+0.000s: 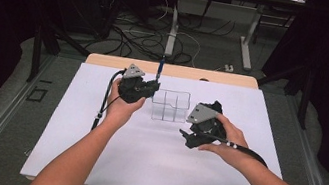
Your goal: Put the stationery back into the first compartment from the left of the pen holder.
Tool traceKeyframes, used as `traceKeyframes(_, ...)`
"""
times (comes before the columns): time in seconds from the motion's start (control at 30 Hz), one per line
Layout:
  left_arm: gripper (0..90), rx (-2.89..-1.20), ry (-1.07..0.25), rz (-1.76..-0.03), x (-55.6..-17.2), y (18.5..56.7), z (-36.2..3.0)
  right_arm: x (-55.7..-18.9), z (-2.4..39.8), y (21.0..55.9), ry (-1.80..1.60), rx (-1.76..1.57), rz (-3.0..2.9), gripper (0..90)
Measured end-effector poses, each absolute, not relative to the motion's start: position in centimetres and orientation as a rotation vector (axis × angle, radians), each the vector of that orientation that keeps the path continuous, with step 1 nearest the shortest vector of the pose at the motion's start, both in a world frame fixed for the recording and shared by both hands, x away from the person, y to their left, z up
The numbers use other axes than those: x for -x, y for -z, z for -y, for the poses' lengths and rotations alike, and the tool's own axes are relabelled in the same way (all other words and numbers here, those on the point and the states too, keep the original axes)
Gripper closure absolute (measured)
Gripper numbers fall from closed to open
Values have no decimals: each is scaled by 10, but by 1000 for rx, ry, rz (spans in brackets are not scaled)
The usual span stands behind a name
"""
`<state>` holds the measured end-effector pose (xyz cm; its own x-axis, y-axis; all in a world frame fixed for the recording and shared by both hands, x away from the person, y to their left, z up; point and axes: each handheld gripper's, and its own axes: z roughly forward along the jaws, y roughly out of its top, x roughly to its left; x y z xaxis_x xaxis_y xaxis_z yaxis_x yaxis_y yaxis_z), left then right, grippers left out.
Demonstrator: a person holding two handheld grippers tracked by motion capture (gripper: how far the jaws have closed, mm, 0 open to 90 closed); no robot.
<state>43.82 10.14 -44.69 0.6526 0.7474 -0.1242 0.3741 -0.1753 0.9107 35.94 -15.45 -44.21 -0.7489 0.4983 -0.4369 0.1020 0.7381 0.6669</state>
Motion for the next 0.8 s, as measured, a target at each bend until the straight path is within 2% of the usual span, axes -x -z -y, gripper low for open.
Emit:
traceKeyframes(0.37,794,-1736,-433,-929,-448,457,-93,-368,176,448,-998,-715,-2282,0)
traceKeyframes(0.8,793,-1757,-414,-992,-460,478,-86,-378,198,462,-1148,-964,-2170,1)
